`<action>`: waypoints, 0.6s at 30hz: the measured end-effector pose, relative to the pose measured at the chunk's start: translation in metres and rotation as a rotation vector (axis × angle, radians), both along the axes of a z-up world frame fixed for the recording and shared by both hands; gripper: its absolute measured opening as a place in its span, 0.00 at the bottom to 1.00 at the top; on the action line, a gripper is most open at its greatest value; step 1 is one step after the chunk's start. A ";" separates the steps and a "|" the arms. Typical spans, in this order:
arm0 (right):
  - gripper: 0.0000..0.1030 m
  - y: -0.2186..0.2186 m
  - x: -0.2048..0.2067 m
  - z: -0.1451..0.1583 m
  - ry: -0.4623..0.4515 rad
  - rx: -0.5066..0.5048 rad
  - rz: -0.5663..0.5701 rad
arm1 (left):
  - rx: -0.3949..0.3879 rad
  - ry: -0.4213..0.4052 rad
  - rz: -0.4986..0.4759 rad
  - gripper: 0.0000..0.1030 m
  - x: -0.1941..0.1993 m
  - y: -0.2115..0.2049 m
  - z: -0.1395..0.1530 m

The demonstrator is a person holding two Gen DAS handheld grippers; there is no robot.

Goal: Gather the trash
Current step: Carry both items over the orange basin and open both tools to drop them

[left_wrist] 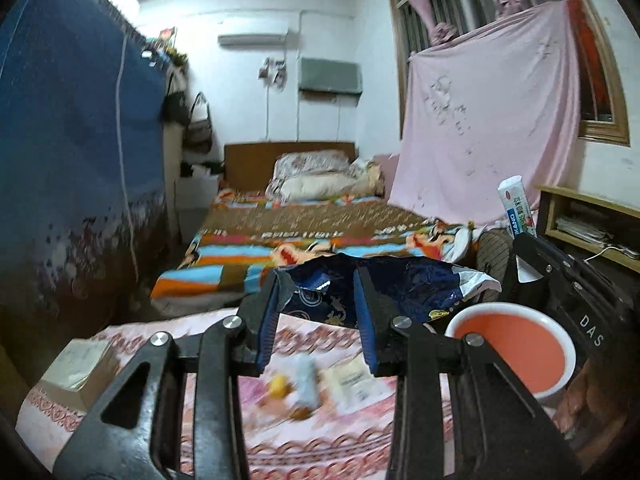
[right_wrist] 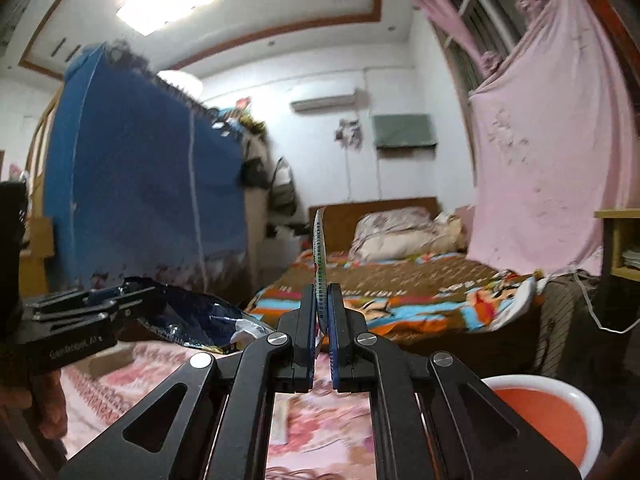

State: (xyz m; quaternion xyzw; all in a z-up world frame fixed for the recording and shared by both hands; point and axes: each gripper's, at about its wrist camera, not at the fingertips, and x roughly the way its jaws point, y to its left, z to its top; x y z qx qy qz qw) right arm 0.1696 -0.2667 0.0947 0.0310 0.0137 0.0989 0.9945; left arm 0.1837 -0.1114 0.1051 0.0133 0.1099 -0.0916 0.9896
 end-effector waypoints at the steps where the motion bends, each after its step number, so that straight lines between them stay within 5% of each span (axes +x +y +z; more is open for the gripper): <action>1: 0.03 -0.007 -0.002 0.002 -0.013 0.012 -0.020 | 0.001 -0.015 -0.007 0.19 -0.001 -0.008 0.001; 9: 0.03 -0.055 -0.006 0.008 -0.035 0.063 -0.164 | -0.027 -0.036 -0.096 0.19 0.007 -0.060 -0.001; 18: 0.04 -0.098 -0.001 -0.003 0.047 0.140 -0.266 | -0.056 0.118 -0.156 0.19 0.037 -0.111 -0.012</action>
